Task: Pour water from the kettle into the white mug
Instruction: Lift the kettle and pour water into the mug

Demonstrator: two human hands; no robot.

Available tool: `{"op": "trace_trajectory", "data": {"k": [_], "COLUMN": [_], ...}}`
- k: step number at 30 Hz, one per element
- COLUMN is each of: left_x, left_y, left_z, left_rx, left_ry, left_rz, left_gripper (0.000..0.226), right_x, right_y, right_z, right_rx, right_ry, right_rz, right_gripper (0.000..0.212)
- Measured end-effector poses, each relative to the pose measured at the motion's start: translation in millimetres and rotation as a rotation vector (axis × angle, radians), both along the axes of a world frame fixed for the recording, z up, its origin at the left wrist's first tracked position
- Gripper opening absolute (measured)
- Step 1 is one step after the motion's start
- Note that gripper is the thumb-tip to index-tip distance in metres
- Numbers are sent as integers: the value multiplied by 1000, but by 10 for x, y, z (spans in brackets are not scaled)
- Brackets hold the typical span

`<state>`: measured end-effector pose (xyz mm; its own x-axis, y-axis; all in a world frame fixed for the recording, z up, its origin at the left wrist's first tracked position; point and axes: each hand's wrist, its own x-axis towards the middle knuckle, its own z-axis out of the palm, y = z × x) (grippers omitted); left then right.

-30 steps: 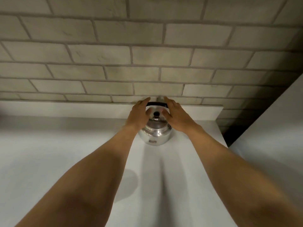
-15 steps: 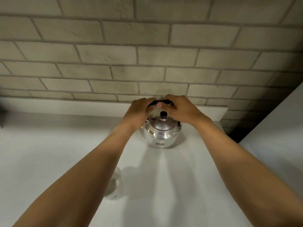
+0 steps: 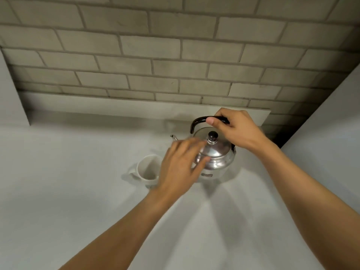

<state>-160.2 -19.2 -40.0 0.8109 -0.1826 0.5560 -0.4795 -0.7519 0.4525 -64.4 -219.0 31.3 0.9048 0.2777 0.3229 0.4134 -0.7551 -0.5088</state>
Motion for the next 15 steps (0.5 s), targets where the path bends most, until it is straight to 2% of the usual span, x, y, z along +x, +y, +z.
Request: {"op": "trace_trajectory", "data": {"k": [3,6,11,15], "left_x": [-213,-297,-452,-510], "left_y": [-57,-79,-110,-122], "left_z": [-168,-236,-273,-243], "left_rx": [140,192,-18,-49], "left_ry": [109,208,339,311], "left_rz": [-19,-37,-56,-53], "left_gripper": [53,59,65,64], "right_x": [-192,-345,-527,-587], "right_y": [35,74,109,175], "right_z": [-3,-11,20,125], "right_rx": [-20,-54,-52,-88], "right_ry": [20,24,38,23], "right_rz": [7,15,21,54], "right_gripper": [41,39,36,36]}}
